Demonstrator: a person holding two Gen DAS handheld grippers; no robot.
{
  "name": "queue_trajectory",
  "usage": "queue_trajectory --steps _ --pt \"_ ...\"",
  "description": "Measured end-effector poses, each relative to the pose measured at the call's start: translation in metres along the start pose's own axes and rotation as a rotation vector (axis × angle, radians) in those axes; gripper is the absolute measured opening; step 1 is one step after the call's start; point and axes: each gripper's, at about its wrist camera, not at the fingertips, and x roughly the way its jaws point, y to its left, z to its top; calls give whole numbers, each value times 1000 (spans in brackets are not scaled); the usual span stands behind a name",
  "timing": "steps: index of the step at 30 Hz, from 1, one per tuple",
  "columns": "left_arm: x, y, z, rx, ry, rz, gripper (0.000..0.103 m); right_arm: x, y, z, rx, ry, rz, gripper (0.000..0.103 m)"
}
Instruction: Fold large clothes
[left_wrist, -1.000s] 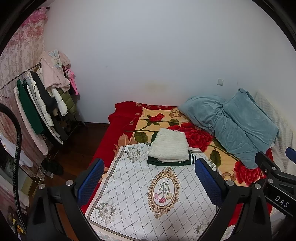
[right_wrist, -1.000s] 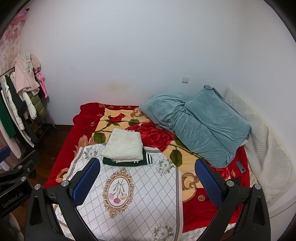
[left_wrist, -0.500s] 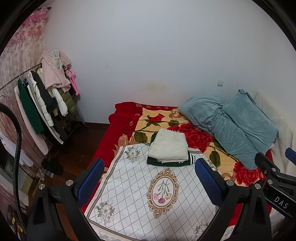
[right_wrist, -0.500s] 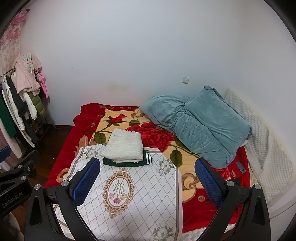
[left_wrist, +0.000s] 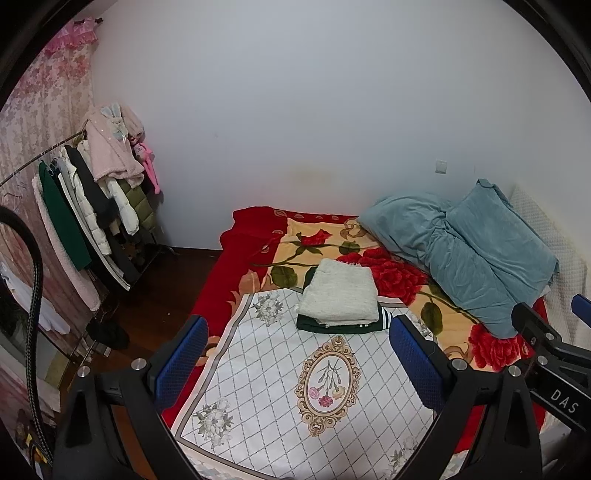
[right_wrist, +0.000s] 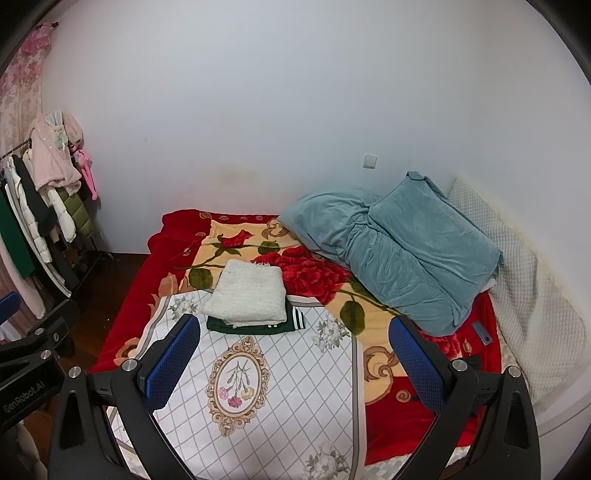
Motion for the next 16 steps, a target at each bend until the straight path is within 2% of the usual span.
queue_trajectory --steps 16 --pt "-6 1 -2 -9 -7 6 100 -3 0 3 4 -5 -8 103"
